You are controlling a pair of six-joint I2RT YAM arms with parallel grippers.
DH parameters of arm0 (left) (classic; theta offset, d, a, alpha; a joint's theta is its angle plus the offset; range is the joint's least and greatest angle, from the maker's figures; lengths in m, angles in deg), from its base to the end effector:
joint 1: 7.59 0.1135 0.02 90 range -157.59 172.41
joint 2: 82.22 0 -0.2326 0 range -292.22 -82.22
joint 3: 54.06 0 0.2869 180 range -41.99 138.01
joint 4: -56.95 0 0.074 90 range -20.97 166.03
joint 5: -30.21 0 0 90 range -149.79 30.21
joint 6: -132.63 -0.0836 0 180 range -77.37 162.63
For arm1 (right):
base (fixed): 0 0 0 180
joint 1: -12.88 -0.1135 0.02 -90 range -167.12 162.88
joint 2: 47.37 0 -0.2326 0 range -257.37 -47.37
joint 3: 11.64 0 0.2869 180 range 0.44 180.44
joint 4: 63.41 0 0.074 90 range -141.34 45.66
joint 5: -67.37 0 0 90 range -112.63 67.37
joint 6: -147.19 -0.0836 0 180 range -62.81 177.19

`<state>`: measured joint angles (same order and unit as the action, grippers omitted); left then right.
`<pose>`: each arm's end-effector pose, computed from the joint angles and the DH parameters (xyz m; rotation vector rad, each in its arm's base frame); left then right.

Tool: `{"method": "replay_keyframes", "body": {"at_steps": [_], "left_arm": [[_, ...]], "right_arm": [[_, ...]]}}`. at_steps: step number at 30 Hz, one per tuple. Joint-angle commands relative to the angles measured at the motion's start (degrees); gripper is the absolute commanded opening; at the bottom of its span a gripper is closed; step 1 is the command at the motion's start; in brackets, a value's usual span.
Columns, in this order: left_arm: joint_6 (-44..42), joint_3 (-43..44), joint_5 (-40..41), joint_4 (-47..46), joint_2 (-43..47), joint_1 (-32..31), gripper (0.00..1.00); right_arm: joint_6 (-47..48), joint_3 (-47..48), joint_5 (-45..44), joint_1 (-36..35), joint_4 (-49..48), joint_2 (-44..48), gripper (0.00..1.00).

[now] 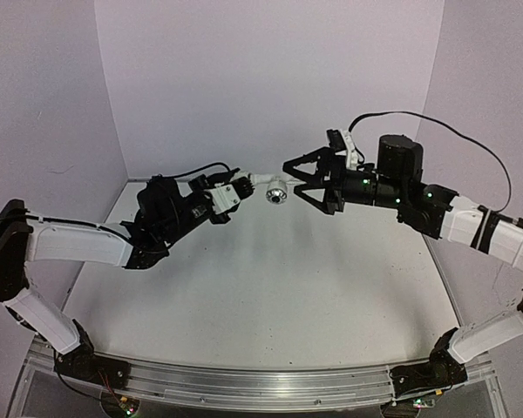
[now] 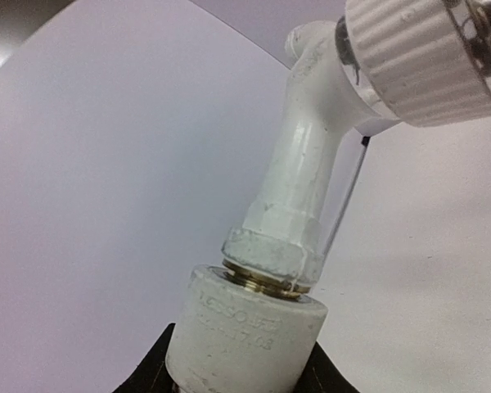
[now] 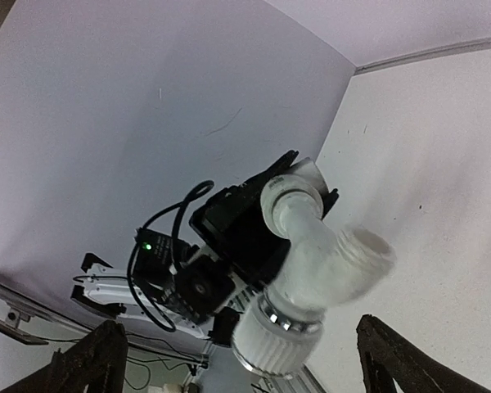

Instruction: Install the water faucets

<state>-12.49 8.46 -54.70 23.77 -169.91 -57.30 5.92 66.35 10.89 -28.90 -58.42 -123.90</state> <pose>0.2811 -0.3202 0.2458 1.0895 0.9309 0.1413 0.2646 0.2983 0.3382 -0.3696 1.8899 1.6481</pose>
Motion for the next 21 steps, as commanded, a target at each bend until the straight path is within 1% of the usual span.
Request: {"method": "replay_keyframes", "body": {"at_steps": [1, 4, 6, 8, 10, 12, 14, 17, 21], "left_arm": [[26.27, 6.47, -4.81, 23.92, 8.29, 0.22, 0.0], [37.95, 10.67, -11.77, 40.6, 9.31, 0.84, 0.0], [44.93, 12.88, -18.35, 49.88, 9.24, 1.2, 0.0], [49.7, 15.2, -30.3, 59.8, 8.22, 1.37, 0.0], [53.56, 16.6, -39.75, 65.93, 7.03, 1.38, 0.0], [59.1, 16.73, -47.02, 68.63, 6.17, 1.38, 0.0], [63.05, 16.51, -52.22, 69.93, 6.11, 1.3, 0.0], [66.65, 15.38, -54.35, 70.03, 7.52, 1.03, 0.0], [69.53, 14.6, -52.93, 70.02, 8.9, 0.61, 0.0]], "right_arm": [[14.56, -5.43, -4.71, 0.21, 3.62, 8.57, 0.98], [24.14, -7.2, -7.18, 0.21, 5.86, 12.0, 0.98], [30.01, -7.66, -7.26, 0.21, 7.36, 13.63, 0.98], [37.38, -7.47, -6.08, 0.17, 10.46, 14.26, 0.98], [43.74, -7.19, -3.74, 0.2, 13.09, 14.11, 0.98], [50.11, -6.19, 0.09, 0.15, 16.74, 12.9, 0.98], [55.7, -4.44, 3.79, 0.11, 20.83, 10.74, 0.97], [59.98, -2.46, 10.15, -0.1, 23.19, 7.57, 0.96], [61.62, -1.16, 17.19, -1.5, 23.13, 3.65, 0.95]]}}
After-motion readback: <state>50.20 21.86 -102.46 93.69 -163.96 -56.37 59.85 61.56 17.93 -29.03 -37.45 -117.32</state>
